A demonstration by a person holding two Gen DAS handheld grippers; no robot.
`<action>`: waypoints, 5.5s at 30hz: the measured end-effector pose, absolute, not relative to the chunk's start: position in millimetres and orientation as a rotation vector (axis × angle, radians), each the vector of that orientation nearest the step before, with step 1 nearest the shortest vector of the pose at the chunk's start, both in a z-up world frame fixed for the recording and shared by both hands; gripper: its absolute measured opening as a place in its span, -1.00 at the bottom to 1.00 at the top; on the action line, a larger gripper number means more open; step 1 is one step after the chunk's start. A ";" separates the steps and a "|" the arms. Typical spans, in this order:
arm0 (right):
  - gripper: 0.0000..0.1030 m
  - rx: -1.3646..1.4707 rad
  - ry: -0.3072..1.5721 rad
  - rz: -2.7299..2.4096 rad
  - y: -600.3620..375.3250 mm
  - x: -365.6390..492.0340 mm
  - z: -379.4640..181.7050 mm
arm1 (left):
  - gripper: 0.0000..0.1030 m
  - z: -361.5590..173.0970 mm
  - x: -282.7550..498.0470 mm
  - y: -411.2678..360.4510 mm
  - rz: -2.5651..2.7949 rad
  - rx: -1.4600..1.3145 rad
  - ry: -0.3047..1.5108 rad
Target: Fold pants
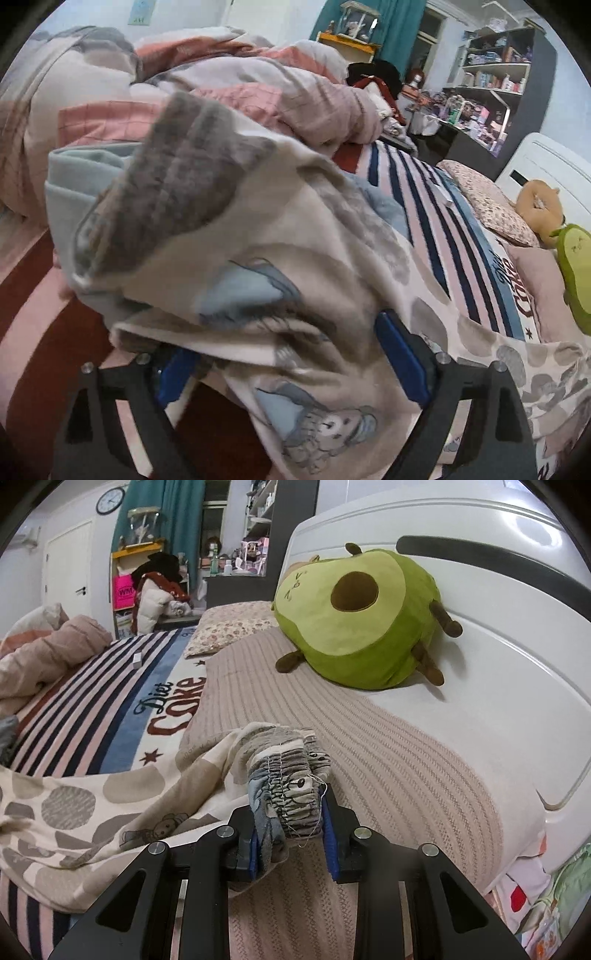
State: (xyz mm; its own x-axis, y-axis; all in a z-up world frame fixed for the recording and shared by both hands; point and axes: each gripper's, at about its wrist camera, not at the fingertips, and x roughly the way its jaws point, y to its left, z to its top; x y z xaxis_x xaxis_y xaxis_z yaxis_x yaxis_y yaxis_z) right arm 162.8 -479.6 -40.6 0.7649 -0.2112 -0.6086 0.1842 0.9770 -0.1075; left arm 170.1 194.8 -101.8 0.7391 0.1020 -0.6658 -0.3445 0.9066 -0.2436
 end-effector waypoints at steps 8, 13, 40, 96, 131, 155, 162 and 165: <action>-0.59 -0.020 0.671 -0.211 -483.1 159.8 -42.9 | -0.46 -87.0 150.7 165.8 0.275 -0.231 0.597; -0.59 -0.013 0.671 -0.205 -485.2 159.9 -43.1 | -0.82 -83.8 146.8 161.0 0.274 -0.209 0.571; -0.42 0.038 0.842 -0.155 -484.1 41.0 -46.9 | -0.50 -97.1 2.7 204.1 0.280 -0.120 0.879; 0.27 -0.253 1.022 0.761 -146.1 60.5 -117.1 | -0.77 -100.7 -7.4 158.9 -0.141 0.000 0.926; -0.95 -0.372 0.990 0.803 -85.9 94.8 -135.0 | -0.06 -83.3 23.4 212.8 0.015 0.038 0.854; -0.89 -0.328 1.022 0.827 -84.2 85.0 -134.8 | -0.90 -118.6 -28.3 171.1 -0.125 0.143 0.965; -0.88 -0.309 1.008 0.854 -80.1 90.1 -123.8 | -0.91 -80.3 4.0 180.3 -0.145 0.165 0.913; -0.89 -0.297 0.998 0.858 -77.9 93.4 -119.6 | -0.90 -81.5 33.2 184.7 -0.147 0.171 0.933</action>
State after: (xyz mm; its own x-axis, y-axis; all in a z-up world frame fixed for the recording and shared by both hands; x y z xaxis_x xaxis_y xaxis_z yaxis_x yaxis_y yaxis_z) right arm 93.4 -77.9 -119.6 0.2576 0.4932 -0.8309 -0.7476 0.6465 0.1520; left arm 33.2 184.7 -81.5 0.5875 -0.0521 -0.8075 0.1995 0.9764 0.0821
